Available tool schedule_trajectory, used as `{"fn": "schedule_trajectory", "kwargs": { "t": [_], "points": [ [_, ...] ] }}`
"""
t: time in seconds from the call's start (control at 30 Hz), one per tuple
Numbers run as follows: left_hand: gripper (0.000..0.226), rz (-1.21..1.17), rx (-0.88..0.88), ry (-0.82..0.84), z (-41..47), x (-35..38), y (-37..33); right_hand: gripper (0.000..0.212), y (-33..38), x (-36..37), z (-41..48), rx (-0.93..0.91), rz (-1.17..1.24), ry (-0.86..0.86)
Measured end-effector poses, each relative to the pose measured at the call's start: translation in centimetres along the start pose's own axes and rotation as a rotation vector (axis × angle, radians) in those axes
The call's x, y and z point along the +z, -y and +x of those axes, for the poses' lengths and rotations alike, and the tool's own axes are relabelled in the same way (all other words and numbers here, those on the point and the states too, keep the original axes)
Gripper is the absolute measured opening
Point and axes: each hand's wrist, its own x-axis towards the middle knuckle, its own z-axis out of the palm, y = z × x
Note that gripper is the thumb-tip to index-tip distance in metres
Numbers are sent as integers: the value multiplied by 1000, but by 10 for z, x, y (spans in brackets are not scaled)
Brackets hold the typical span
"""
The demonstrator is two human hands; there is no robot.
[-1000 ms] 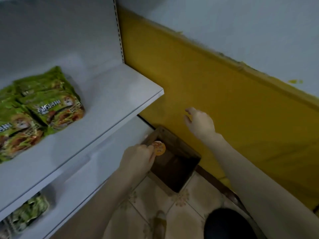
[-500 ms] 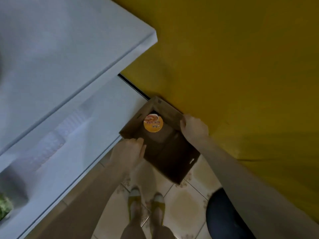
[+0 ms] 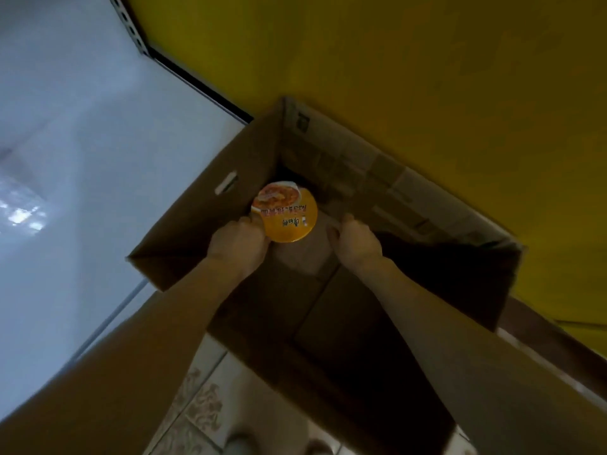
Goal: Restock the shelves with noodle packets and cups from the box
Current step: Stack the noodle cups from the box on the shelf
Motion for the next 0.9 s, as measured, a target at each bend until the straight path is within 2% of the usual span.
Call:
{"fn": "schedule_trajectory", "kwargs": {
  "t": [0.2,0.27,0.37,0.47,0.57,0.73,0.9],
  "points": [
    [86,53,5,246,58,30,0,40,-3,44,58,55,302,-16],
    [95,51,8,343,68,35,-2,46,0,54,71,48,394,-6],
    [92,31,-29,433,82,43,-5,54,7,67,84,56,586,38],
    [84,117,-65,405,90,51,-6,61,14,81,90,93,824,29],
    [80,228,-20,394,90,57,-2,58,17,91,91,107,950,-28],
    [76,219,56,391,73,38,-4,50,14,80,72,102,923,-69],
    [72,63,167,345,27,-1,-7,55,8,49,25,164,869,-53]
  ]
}}
